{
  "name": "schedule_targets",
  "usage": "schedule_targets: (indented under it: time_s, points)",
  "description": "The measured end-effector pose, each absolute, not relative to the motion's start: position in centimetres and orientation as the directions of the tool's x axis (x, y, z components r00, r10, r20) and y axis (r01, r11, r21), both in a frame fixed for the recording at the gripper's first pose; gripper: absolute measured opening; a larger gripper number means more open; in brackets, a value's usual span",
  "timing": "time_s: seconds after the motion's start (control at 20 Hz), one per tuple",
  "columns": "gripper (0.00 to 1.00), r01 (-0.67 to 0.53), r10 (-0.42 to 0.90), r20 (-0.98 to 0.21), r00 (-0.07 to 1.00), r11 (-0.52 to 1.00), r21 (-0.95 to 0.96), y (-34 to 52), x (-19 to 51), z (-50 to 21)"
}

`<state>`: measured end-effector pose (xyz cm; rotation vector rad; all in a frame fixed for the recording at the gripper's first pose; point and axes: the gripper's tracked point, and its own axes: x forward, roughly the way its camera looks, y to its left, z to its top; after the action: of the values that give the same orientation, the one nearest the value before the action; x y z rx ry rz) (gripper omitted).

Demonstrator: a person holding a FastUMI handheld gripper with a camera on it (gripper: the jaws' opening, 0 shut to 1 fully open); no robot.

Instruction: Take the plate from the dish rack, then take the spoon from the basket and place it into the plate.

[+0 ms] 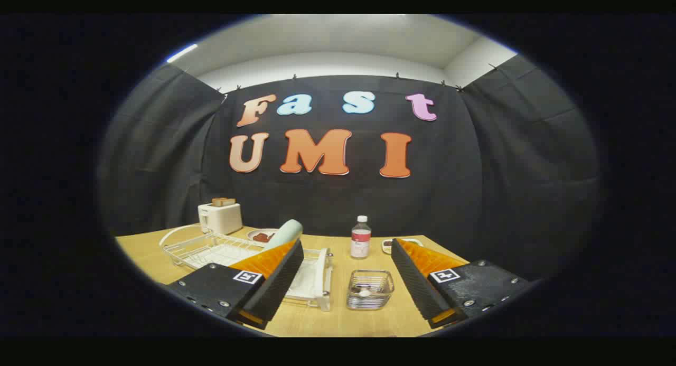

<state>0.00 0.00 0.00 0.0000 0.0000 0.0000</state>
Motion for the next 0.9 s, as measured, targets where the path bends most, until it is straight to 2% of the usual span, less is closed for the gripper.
schedule_targets:
  time_s: [0.25, 0.4, 0.7, 0.9]
  points:
    - [0.99, 0.015, -0.006, -0.089, 0.996, 0.995, 0.099, 2.3, -0.3, -2.7]
    - [1.0, 0.04, -0.032, -0.078, 0.996, 0.994, 0.106, 2.7, -0.4, -2.9]
    - [0.99, 0.072, -0.075, -0.052, 0.996, 0.996, -0.058, 2.2, -0.6, -3.1]
    - [0.99, 0.052, -0.055, -0.058, 0.997, 0.997, -0.054, 2.5, -0.7, -3.2]
